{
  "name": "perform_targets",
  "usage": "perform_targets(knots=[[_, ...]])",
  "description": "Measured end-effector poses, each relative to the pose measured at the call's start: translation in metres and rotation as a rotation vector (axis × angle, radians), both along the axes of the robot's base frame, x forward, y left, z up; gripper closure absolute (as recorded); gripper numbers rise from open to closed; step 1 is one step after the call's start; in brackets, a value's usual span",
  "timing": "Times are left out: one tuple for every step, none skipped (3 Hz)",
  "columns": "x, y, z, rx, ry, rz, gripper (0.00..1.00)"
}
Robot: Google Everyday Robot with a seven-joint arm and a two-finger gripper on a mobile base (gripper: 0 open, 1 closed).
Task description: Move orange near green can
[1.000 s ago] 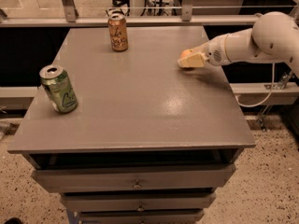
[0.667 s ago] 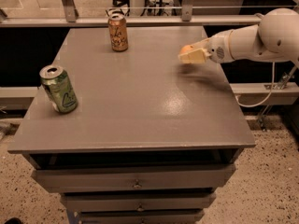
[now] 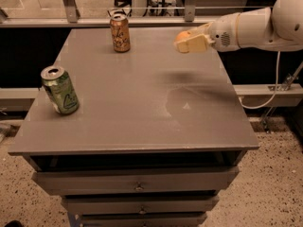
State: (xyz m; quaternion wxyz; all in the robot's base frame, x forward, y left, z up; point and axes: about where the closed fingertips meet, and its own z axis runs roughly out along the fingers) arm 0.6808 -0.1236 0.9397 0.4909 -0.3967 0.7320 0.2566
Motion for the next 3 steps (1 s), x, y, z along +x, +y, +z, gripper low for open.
perform_targets(knots=[[-0.011, 0.019, -0.008, 0.012, 0.000, 0.045, 1.00], [-0.035, 0.075, -0.007, 0.033, -0.027, 0.141, 1.00], [-0.063, 0.150, -0.016, 0.060, -0.030, 0.266, 1.00]])
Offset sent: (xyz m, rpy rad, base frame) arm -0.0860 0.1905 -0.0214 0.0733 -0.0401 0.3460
